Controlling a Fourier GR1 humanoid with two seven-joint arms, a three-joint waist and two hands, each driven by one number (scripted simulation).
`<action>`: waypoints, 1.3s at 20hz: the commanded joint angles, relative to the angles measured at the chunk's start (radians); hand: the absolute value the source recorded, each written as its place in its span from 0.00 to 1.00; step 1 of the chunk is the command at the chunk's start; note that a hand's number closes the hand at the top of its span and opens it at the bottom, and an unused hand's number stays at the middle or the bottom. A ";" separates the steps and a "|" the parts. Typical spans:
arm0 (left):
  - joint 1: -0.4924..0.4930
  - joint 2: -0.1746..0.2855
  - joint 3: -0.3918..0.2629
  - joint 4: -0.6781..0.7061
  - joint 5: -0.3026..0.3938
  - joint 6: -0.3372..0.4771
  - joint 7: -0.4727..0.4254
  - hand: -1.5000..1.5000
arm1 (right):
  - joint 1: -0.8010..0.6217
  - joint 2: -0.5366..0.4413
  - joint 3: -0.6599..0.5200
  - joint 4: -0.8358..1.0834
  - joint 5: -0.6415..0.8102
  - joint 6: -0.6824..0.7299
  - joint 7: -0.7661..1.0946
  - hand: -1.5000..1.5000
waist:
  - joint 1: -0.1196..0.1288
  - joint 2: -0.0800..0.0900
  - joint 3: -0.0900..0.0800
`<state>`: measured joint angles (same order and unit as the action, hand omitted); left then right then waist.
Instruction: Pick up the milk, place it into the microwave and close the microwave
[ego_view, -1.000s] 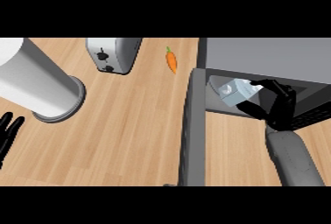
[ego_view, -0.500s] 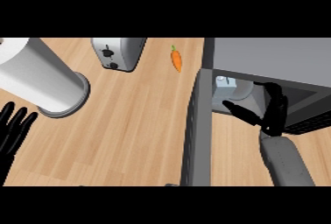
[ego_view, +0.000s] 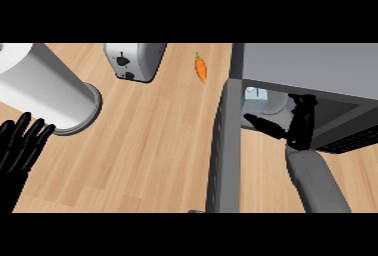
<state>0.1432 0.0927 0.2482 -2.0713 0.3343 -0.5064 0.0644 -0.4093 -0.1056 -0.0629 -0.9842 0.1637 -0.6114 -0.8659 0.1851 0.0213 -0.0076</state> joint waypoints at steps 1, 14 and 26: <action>-0.007 -0.001 -0.007 0.002 -0.020 0.000 -0.006 0.00 | -0.152 -0.034 -0.056 0.177 -0.031 0.039 0.226 0.00 | 0.016 0.038 0.007; -0.001 -0.053 -0.067 -0.016 -0.081 0.031 -0.006 0.00 | -0.204 -0.051 -0.064 0.274 -0.066 0.145 0.227 0.00 | -0.028 0.021 0.010; -0.030 -0.086 -0.133 0.033 -0.128 0.038 -0.003 0.00 | -0.221 0.004 -0.055 0.360 -0.130 0.263 0.174 0.00 | -0.100 0.014 0.010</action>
<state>0.1292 0.0144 0.1354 -2.0600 0.2153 -0.4664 0.0612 -0.5318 -0.0794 -0.0418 -0.7729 0.1224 -0.4526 -0.9010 0.0950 -0.0061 -0.0064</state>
